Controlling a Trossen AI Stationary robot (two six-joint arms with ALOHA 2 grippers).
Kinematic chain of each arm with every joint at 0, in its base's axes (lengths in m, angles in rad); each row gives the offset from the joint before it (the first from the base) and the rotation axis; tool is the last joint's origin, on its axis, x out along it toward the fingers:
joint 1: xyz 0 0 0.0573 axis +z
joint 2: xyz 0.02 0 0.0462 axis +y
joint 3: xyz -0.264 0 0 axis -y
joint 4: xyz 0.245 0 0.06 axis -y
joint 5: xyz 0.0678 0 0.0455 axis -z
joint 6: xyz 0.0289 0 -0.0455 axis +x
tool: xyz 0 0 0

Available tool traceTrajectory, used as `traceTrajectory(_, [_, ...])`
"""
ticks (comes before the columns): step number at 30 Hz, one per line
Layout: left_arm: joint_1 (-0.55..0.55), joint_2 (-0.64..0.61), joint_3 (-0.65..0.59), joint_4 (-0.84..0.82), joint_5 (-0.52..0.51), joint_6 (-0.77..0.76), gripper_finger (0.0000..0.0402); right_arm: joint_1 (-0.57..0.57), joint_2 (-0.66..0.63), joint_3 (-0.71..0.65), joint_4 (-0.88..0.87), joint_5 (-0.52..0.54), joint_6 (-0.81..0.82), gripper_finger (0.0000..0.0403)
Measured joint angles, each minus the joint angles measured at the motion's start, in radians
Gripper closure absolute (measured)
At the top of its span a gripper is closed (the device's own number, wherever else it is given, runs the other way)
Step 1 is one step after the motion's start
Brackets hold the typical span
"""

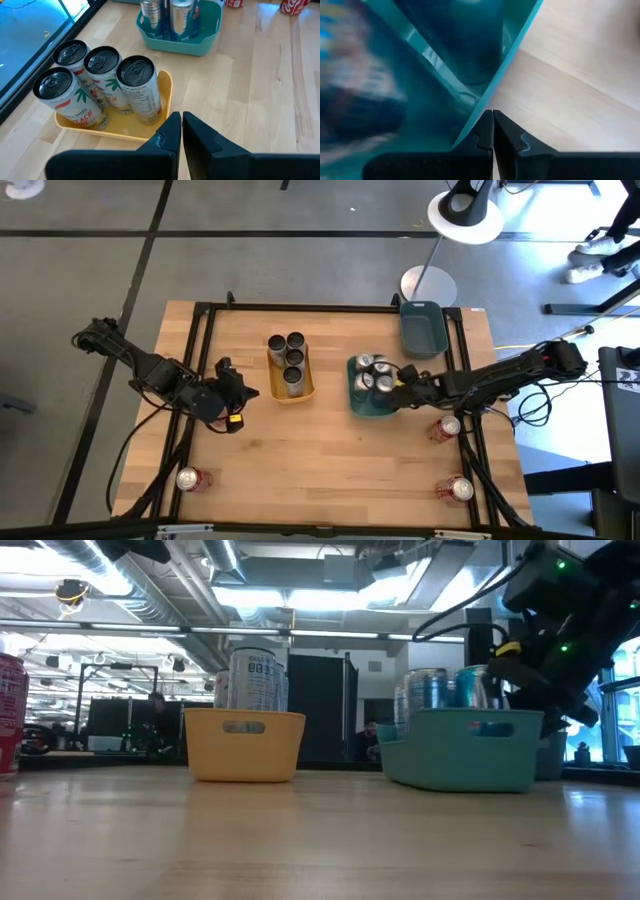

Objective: Sort soda cans
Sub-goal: Adjust the green bin

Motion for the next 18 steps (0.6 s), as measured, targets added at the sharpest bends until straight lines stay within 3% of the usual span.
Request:
traceTrajectory(6, [0.000, 0.000, 0.000, 0.000, 0.000, 0.000, 0.0391, -0.007, 0.068, 0.000, 0.119, 0.058, -0.003, 0.0400])
traceTrajectory(18, [0.000, 0.000, 0.000, 0.000, 0.000, -0.007, 0.0391, -0.108, 0.225, 0.000, 0.383, 0.041, -0.086, 0.0400])
